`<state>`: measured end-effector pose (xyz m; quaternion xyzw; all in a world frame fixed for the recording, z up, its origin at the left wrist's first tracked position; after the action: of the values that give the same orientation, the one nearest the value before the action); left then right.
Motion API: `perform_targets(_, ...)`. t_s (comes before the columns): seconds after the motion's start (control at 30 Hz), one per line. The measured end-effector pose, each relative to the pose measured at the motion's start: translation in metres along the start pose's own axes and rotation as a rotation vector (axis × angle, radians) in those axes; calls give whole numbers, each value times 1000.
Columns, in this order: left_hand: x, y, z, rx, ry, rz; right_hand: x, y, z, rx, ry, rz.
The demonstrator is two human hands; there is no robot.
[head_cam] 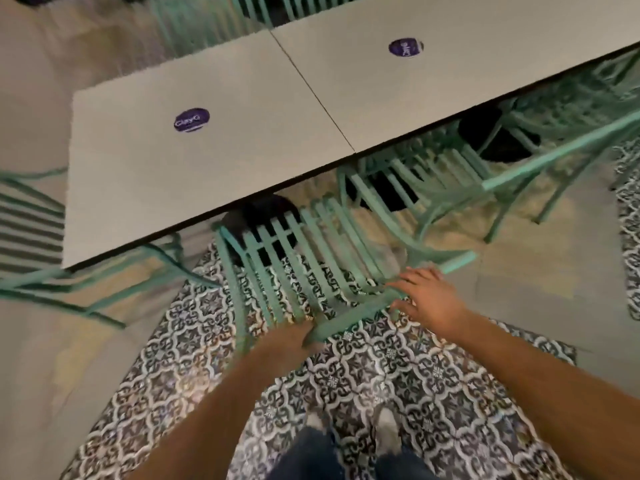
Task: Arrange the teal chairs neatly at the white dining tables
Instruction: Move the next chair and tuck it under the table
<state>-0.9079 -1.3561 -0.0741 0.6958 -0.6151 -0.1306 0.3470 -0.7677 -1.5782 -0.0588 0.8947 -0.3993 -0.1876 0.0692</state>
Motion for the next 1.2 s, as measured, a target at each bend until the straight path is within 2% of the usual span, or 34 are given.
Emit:
perform_targets(0.13, -4, 2, 4, 97, -11, -40, 4, -10, 10, -15, 104, -48)
perform_targets(0.37, -14, 12, 4, 125, -29, -41, -9, -13, 12, 0, 229, -32)
perform_targets(0.53, -45, 28, 6, 117, 43, -54, -43, -20, 20, 66, 137, -56)
perform_targets(0.83, -94, 50, 4, 76, 53, -117, -96, -31, 31, -69, 62, -44)
perform_targets(1.1, -99, 52, 1, 126, 65, -116, -100, -34, 31, -46, 79, -36)
perform_targets(1.2, -106, 55, 0, 177, 224, -114, -96, -32, 26, 13, 57, -7)
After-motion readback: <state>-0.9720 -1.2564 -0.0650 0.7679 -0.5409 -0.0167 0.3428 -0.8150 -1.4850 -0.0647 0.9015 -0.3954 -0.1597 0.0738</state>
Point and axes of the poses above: each hand's wrist, its own y-axis away from the middle knuckle, its own z-axis out of the palm, x = y × z, the point moved 6 cm from there along -y, towards the middle knuckle, and after that the axes turned 4 degrees about -y, right-handed, at the moved point
